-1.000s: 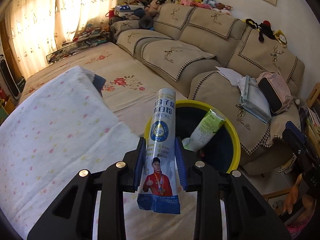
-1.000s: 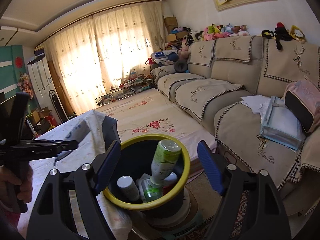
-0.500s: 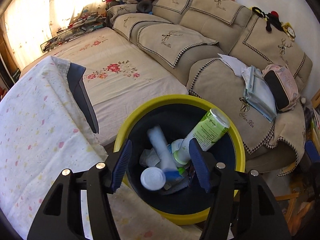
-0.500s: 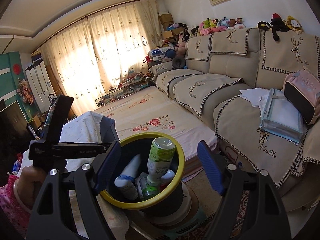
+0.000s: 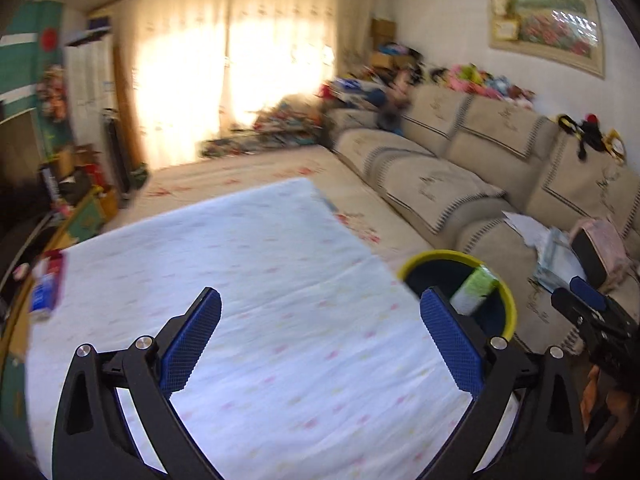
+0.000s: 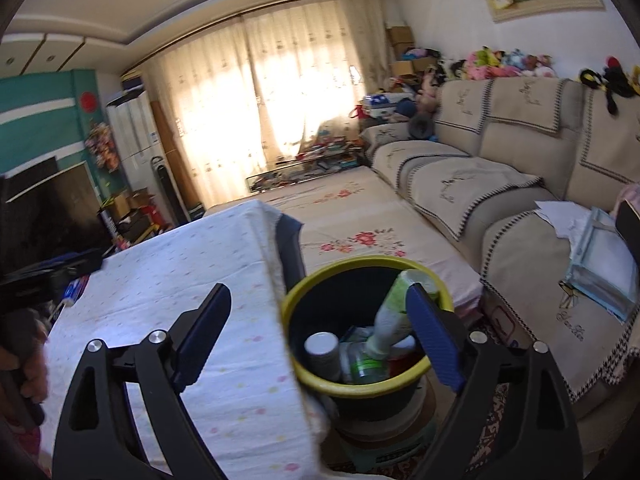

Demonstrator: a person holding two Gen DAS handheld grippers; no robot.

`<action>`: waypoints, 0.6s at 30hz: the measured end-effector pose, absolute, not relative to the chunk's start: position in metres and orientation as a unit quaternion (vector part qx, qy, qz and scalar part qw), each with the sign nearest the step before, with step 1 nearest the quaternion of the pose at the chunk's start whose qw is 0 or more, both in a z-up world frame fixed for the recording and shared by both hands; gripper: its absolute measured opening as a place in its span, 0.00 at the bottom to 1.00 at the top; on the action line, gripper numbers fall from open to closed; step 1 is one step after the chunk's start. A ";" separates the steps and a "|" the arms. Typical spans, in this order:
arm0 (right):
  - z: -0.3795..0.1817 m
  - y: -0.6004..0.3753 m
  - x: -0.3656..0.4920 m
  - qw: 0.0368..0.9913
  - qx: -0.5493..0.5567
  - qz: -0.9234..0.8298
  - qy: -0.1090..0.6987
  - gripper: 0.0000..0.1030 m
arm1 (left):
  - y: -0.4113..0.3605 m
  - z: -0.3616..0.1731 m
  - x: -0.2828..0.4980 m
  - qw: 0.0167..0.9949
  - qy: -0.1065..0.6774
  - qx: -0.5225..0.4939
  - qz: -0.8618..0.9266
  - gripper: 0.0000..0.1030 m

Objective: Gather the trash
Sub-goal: 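Carry the toothpaste tube over the bin and open the left tool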

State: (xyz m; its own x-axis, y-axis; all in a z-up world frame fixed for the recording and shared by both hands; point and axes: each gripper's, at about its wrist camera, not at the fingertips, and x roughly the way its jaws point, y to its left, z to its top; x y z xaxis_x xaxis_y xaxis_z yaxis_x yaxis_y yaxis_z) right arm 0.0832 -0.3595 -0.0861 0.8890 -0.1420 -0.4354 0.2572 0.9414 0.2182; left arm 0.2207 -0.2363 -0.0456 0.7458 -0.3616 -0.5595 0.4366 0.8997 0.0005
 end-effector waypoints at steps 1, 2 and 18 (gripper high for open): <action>-0.084 -0.353 0.084 0.964 0.130 -0.097 0.212 0.83 | -0.215 -0.039 0.209 0.940 0.276 0.062 -0.193 0.95; -0.081 -0.346 0.084 0.965 0.125 -0.090 0.213 0.85 | -0.194 -0.033 0.197 0.947 0.266 0.059 -0.170 0.95; -0.042 -0.285 0.049 0.977 0.061 -0.053 0.196 0.93 | -0.043 -0.027 0.063 0.973 0.228 -0.041 0.000 0.95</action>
